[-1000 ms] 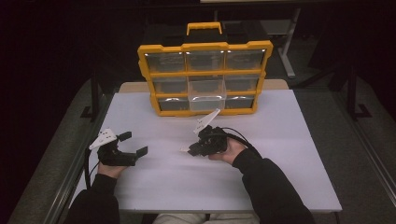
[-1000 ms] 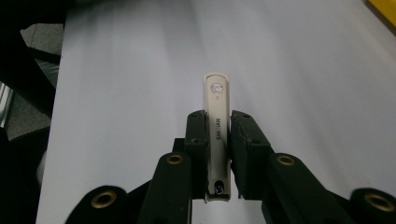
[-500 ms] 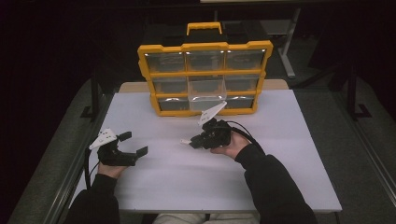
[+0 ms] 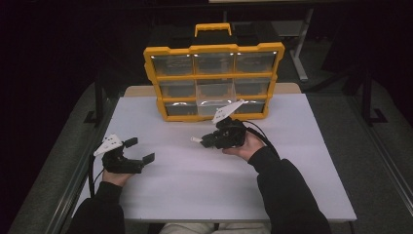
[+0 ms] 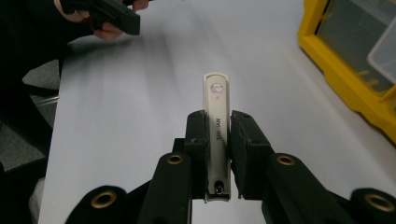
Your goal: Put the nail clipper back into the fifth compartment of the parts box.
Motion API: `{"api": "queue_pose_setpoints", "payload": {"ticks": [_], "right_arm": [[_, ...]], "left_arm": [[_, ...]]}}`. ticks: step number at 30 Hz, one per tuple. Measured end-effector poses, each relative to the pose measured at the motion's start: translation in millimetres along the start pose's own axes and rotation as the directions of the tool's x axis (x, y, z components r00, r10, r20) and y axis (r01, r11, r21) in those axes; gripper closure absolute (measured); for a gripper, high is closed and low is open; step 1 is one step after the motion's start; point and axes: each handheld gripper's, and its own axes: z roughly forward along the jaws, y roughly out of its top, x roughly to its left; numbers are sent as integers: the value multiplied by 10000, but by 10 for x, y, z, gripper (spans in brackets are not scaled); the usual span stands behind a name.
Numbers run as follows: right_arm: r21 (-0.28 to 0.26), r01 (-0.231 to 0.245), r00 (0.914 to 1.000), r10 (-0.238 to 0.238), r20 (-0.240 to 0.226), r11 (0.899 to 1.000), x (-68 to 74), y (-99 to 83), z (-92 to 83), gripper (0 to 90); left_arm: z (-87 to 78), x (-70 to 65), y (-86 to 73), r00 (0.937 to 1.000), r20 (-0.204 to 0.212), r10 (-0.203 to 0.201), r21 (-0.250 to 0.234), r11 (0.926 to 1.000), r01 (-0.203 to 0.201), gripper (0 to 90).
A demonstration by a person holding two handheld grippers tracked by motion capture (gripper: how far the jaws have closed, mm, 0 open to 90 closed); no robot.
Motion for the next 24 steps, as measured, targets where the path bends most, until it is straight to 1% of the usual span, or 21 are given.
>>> {"api": "queue_pose_setpoints", "payload": {"ticks": [4, 5, 10, 14, 15, 16, 19, 21, 24], "right_arm": [[-144, -4, 9999, 6, 132, 9999, -27, 25, -66, 766], [-225, -4, 9998, 9, 212, 9997, -42, 42, -109, 766], [-341, 6, 9994, 6, 342, 9994, -72, 76, -174, 767], [-373, -153, 9988, 170, 466, 9992, -96, 127, -231, 766], [-408, -210, 9979, 234, 603, 9989, -121, 148, -263, 766], [-408, -210, 9979, 234, 603, 9989, -121, 148, -263, 766], [-643, -356, 9969, 400, 679, 9973, -155, 172, -322, 766], [-673, -363, 9958, 417, 811, 9971, -176, 196, -365, 766], [-739, -382, 9956, 443, 822, 9965, -191, 213, -394, 766]], "left_arm": [[-2, 2, 0, 10000, -3, 2, -9, 10000, -2, 0], [-1, 2, 0, 10000, -4, 1, -5, 10000, -1, 0], [-1, 3, -1, 10000, -5, -17, -14, 10000, 17, 0], [-2, 2, -1, 10000, -6, -26, -8, 10000, 26, 0], [-3, 6, 0, 10000, -14, 6, -10, 10000, -6, 0], [-4, 5, 0, 10000, -9, -32, -17, 10000, 32, 0], [-4, 5, 1, 10000, -2, -26, -26, 10000, 26, 0], [-3, 5, 0, 10000, -5, -22, -14, 10000, 22, 0], [-6, 4, 1, 10000, -17, -31, -21, 10000, 31, 0]]}}
